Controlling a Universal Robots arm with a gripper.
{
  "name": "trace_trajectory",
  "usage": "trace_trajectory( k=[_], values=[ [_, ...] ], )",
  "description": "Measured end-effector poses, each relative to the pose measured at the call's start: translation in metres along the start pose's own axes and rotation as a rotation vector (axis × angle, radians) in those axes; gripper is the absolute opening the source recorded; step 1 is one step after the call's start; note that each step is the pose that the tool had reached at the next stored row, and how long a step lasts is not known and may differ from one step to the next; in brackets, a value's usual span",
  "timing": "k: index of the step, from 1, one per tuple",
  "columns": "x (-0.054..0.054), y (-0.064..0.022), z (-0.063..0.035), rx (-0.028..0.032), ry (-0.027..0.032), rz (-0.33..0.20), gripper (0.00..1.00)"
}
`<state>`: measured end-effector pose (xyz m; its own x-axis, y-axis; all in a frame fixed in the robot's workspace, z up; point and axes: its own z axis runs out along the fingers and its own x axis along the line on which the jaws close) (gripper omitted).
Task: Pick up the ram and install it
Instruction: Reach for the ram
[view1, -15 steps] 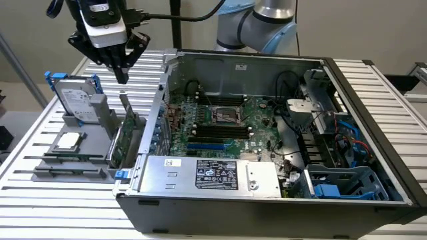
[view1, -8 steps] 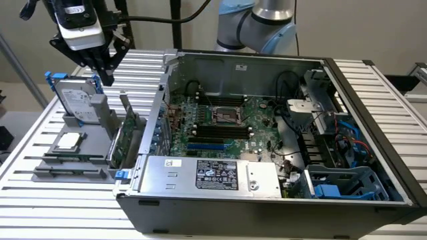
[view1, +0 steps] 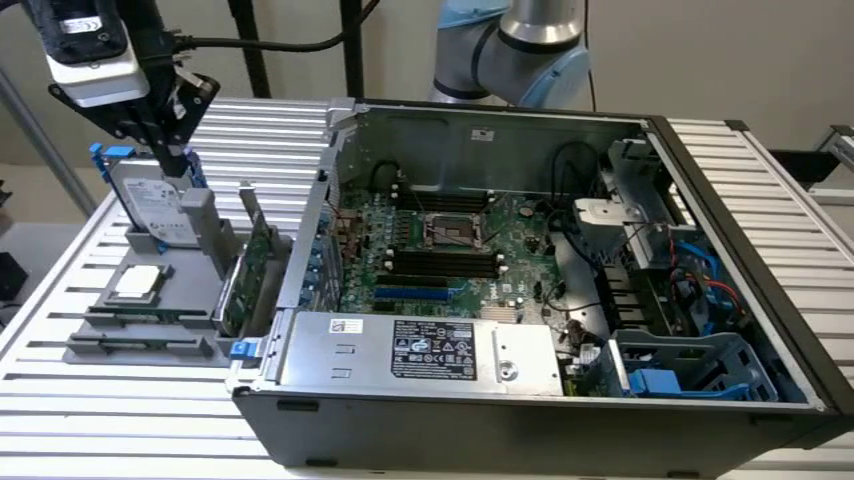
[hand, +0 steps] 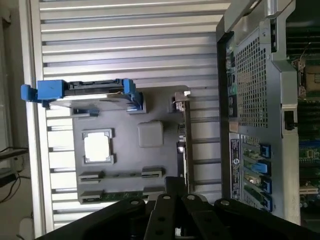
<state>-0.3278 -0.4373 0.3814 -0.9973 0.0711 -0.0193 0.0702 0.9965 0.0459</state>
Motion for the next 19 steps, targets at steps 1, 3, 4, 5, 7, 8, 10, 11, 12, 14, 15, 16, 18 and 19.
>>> trace_trajectory(
  k=[1,3,4,5,7,8,10,11,12,14,15,16,18,19],
  values=[
    [0.004,-0.0011,0.0002,0.0001,0.0001,0.000,0.00],
    [0.013,-0.0034,0.0007,0.0000,0.0000,0.000,0.00],
    [0.018,-0.0047,0.0011,0.0000,0.0000,0.000,0.00],
    [0.023,-0.0059,0.0013,0.0000,0.0000,0.000,0.00],
    [0.031,-0.0088,0.0018,0.0000,0.0000,0.000,0.00],
    [0.035,-0.0105,0.0020,0.0000,0.0000,0.000,0.00],
    [0.040,-0.0145,0.0025,0.0000,0.0000,0.000,0.00],
    [0.042,-0.0169,0.0027,0.0000,0.0001,0.000,0.00],
    [0.043,-0.0193,0.0029,-0.0001,0.0000,0.000,0.00],
    [0.046,-0.0245,0.0032,0.0000,0.0000,0.000,0.00],
    [0.047,-0.0268,0.0034,0.0000,0.0000,0.000,0.00],
    [0.048,-0.0290,0.0036,0.0001,0.0001,0.000,0.00],
    [0.050,-0.0331,0.0040,0.0000,0.0000,0.000,0.00],
    [0.051,-0.0349,0.0043,-0.0001,0.0000,0.000,0.00]
  ],
)
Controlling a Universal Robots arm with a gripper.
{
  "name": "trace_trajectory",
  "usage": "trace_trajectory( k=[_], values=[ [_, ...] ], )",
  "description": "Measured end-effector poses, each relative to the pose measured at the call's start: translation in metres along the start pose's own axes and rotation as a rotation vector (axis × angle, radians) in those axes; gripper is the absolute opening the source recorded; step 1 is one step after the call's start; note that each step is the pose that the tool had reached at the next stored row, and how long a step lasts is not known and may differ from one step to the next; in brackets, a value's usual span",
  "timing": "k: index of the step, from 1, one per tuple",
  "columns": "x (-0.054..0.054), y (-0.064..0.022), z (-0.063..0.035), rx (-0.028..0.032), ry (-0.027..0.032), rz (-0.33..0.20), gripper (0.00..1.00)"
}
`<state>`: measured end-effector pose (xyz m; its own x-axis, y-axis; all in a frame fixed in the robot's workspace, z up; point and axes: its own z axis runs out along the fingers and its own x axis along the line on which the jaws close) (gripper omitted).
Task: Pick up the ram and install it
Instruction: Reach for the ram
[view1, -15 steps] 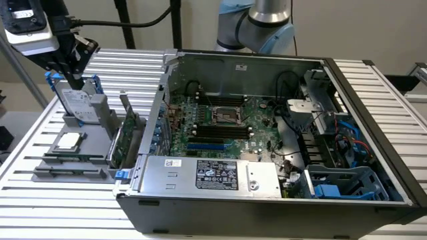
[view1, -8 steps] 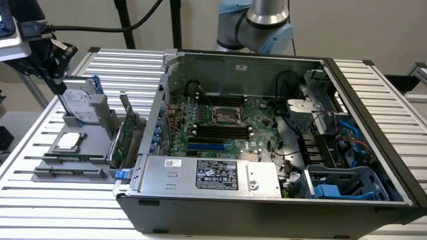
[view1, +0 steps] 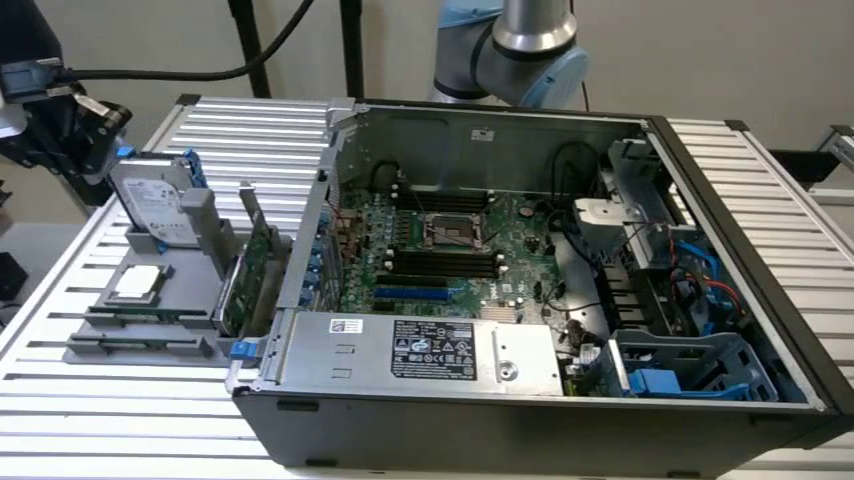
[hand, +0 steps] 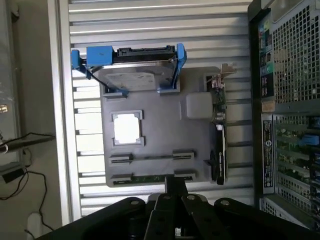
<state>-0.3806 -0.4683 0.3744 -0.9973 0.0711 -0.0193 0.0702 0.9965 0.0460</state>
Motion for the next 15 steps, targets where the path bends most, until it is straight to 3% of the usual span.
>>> trace_trajectory(
  k=[6,15],
  values=[
    [0.008,-0.0070,0.0035,0.0003,0.0019,0.000,0.00],
    [0.016,-0.0087,0.0061,0.0027,0.0033,-0.004,0.00]
  ],
)
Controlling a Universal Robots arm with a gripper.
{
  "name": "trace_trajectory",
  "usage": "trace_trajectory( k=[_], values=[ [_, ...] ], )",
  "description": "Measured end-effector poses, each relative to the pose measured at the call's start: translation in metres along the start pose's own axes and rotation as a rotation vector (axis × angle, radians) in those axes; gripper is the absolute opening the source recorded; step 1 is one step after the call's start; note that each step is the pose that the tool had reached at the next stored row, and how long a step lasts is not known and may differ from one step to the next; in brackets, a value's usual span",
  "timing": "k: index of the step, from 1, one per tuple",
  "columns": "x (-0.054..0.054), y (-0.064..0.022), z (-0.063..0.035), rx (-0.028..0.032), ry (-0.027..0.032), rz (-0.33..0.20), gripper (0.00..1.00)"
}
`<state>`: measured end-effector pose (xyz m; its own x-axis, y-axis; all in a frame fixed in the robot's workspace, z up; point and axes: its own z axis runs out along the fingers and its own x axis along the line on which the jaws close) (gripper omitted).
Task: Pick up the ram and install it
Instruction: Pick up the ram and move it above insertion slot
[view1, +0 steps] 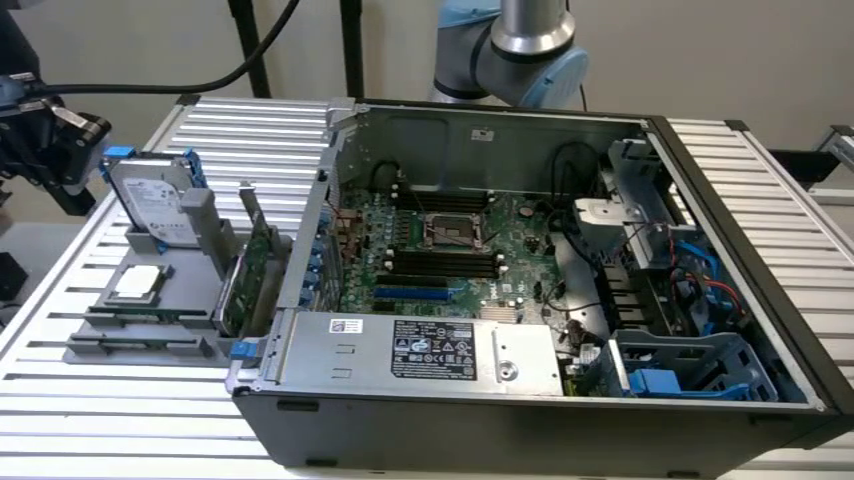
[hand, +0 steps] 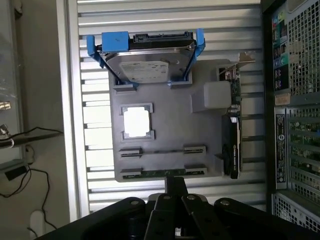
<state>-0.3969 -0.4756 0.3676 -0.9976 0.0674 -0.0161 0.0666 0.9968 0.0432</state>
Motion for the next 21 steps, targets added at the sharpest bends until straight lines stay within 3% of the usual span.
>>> trace_trajectory(
  k=[11,21],
  values=[
    [0.0000,0.0000,0.0001,0.0010,0.0001,-0.002,0.00],
    [0.0000,-0.0001,0.0009,0.0014,0.0078,-0.173,0.00]
  ],
)
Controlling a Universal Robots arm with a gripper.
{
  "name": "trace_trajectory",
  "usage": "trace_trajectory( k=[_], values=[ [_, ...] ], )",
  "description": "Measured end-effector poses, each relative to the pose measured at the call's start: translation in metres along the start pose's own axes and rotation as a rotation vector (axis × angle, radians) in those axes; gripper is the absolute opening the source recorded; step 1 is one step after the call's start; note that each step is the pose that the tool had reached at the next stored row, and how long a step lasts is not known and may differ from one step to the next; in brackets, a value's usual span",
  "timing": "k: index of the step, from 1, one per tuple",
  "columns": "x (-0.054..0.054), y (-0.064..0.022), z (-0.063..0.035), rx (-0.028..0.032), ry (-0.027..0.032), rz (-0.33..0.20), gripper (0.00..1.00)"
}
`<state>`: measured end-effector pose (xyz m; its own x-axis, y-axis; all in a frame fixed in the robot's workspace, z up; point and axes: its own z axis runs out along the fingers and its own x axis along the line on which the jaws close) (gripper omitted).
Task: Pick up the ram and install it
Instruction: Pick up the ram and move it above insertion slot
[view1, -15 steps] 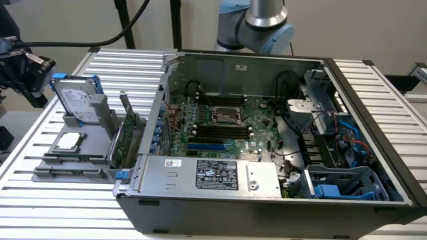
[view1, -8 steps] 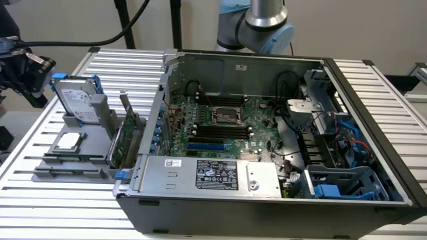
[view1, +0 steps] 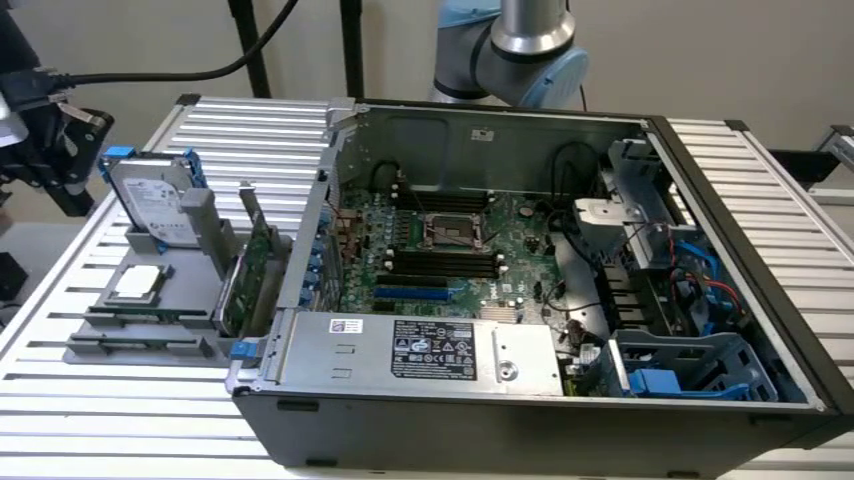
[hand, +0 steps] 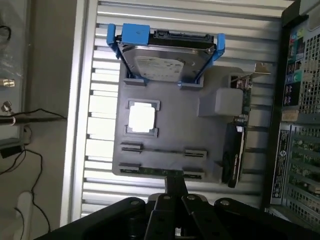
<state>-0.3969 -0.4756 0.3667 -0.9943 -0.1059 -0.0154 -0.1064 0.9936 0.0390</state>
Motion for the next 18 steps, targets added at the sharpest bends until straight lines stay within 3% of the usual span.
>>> trace_trajectory(
  k=[18],
  values=[
    [0.0000,-0.0001,0.0014,-0.0012,0.0144,-0.328,0.00]
  ],
)
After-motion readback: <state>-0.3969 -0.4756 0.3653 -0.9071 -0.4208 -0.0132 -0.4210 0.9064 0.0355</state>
